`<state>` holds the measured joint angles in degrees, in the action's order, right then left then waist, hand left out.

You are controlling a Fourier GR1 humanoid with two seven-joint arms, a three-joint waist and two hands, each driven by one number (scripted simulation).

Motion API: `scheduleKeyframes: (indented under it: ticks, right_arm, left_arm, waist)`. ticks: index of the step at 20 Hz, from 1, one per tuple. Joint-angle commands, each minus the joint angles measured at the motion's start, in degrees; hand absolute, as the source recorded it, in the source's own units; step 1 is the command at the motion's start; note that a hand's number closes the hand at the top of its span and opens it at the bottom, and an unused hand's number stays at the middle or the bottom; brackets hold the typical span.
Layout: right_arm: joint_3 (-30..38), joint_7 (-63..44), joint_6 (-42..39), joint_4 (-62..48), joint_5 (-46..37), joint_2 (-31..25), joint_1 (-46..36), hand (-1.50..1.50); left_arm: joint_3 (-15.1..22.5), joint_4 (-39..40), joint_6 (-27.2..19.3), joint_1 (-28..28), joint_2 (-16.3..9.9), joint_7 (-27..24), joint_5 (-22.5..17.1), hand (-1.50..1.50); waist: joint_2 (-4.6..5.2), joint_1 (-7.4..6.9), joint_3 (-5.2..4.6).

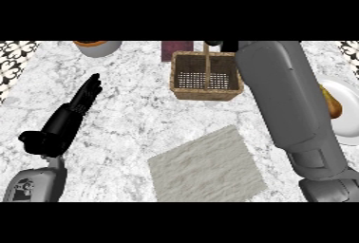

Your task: Pick the eggplant from the placemat and place it in the basket

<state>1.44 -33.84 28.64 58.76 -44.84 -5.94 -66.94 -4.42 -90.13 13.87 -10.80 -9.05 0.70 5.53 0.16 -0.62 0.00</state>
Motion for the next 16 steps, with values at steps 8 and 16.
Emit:
scheduleKeyframes:
  ticks: [8, 16]
  right_arm:
    - [5.7, 10.1, 4.02, -3.03, 7.51, 0.81, -2.95, -1.5]
    - [11.1, 1.72, -1.91, 5.86, 14.86, -3.36, -0.05, -1.5]
  left_arm:
    - [-0.61, -2.66, 1.33, 1.58, -0.73, 1.44, -1.24, 0.0]
    - [-1.07, 0.9, 0.51, -0.31, -0.06, 0.92, -0.93, 0.0]
  waist:
    - [-0.05, -0.27, 0.0]
    - [-0.33, 1.06, -0.01]
